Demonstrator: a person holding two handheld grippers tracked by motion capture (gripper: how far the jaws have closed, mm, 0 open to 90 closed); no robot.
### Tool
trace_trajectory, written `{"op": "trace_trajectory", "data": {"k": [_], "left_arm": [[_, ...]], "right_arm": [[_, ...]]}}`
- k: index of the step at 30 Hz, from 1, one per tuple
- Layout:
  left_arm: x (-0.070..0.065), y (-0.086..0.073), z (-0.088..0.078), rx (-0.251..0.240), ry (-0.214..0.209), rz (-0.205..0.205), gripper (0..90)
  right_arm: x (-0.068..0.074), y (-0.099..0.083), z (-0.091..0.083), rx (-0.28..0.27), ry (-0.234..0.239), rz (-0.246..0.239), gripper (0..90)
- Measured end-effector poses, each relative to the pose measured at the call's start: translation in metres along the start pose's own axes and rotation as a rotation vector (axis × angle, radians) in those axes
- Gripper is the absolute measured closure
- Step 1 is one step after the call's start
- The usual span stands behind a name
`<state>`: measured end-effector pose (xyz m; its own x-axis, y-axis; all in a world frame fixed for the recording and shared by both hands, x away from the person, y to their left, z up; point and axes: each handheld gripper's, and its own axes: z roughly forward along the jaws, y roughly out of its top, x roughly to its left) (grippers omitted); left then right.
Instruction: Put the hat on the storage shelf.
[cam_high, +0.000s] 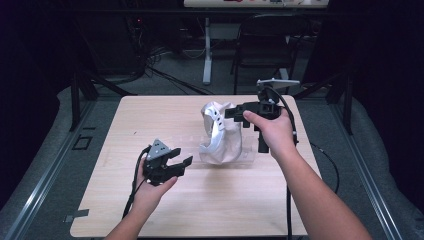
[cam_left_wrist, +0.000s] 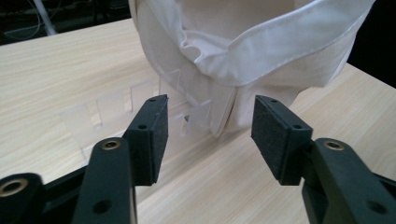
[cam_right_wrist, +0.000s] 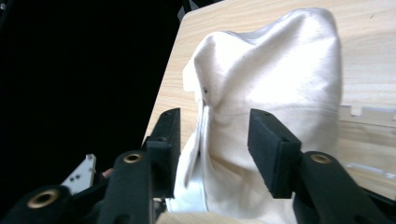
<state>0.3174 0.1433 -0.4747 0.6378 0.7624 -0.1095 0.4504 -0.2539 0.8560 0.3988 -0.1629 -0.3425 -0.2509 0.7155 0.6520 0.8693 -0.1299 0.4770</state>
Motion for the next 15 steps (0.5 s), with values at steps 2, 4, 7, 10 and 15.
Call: {"op": "trace_trajectory", "data": {"k": [2,4,7,10,15], "left_arm": [[0.003,-0.005,-0.003,0.012,0.006,0.001,45.5],[0.007,-0.009,-0.005,0.024,0.016,-0.001,45.3],[0.010,-0.011,-0.008,0.036,0.016,0.000,44.9],[0.014,-0.012,-0.012,0.034,0.021,-0.003,44.8],[0.020,-0.013,-0.015,0.033,0.030,-0.013,44.3]], "right_arm": [[-0.003,-0.005,-0.004,-0.015,0.002,-0.009,52.2],[-0.006,-0.010,-0.008,-0.030,0.004,-0.023,50.9],[-0.011,-0.019,-0.012,-0.053,0.014,-0.054,49.0],[-0.015,-0.028,-0.018,-0.076,0.035,-0.081,47.8],[-0.022,-0.046,-0.025,-0.107,0.056,-0.142,45.0]]}}
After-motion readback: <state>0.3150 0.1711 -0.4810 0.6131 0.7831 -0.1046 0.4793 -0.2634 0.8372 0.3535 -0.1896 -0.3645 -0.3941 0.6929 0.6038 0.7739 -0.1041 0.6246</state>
